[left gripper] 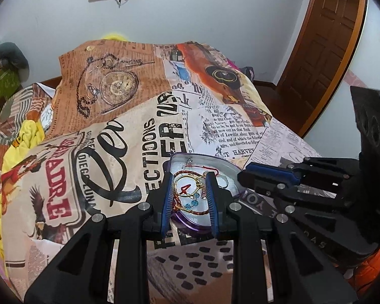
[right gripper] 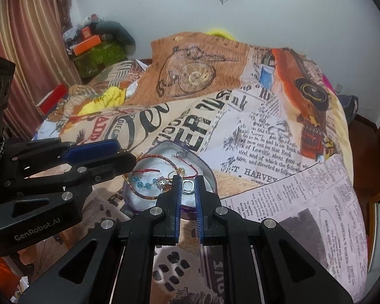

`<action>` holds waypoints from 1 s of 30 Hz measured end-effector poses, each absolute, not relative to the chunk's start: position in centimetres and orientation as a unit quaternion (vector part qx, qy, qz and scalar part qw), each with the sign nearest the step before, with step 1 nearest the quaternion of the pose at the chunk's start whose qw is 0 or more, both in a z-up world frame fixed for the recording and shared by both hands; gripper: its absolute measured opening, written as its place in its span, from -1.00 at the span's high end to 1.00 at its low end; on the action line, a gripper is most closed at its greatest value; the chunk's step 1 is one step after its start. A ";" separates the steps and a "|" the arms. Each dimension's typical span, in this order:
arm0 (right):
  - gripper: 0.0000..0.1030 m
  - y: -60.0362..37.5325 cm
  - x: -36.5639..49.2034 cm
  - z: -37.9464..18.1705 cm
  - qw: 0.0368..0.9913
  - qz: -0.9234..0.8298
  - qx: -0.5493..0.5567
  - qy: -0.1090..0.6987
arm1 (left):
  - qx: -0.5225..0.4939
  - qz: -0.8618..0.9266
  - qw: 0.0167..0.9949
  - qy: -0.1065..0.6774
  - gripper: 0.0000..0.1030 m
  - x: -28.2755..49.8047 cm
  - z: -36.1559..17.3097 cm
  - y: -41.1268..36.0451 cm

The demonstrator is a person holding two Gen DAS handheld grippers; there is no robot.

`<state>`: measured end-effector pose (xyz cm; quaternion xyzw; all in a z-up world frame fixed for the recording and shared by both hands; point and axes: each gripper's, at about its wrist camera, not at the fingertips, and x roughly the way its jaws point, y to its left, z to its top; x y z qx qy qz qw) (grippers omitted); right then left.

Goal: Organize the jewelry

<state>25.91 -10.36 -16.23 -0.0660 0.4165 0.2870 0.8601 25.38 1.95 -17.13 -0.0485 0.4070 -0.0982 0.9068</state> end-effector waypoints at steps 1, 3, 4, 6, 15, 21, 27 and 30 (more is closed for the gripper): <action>0.83 -10.3 26.1 -16.5 0.859 0.288 -0.067 0.419 | -0.049 -0.099 0.906 0.409 0.52 25.5 -17.3 1.9; 0.83 -10.1 26.4 -16.9 0.853 0.292 -0.068 0.427 | -0.051 -0.101 0.904 0.412 0.52 25.7 -17.5 1.9; 0.83 -10.0 26.6 -17.1 0.851 0.293 -0.068 0.430 | -0.052 -0.102 0.903 0.414 0.52 25.9 -17.7 1.9; 0.83 -9.9 26.8 -17.4 0.847 0.295 -0.070 0.436 | -0.054 -0.104 0.901 0.418 0.52 26.1 -18.0 2.0; 0.83 -9.8 27.2 -18.0 0.842 0.299 -0.070 0.443 | -0.059 -0.106 0.897 0.425 0.52 26.6 -18.4 2.1; 0.82 -9.6 27.0 -18.0 0.842 0.299 -0.082 0.441 | -0.064 -0.105 0.895 0.428 0.52 26.7 -18.4 2.3; 0.49 -9.9 26.9 -17.6 0.846 0.292 -0.078 0.440 | -0.065 -0.100 0.898 0.423 0.50 26.2 -17.5 2.5; 0.49 -10.1 26.7 -16.9 0.850 0.290 -0.079 0.434 | -0.065 -0.096 0.902 0.416 0.50 25.8 -16.7 2.7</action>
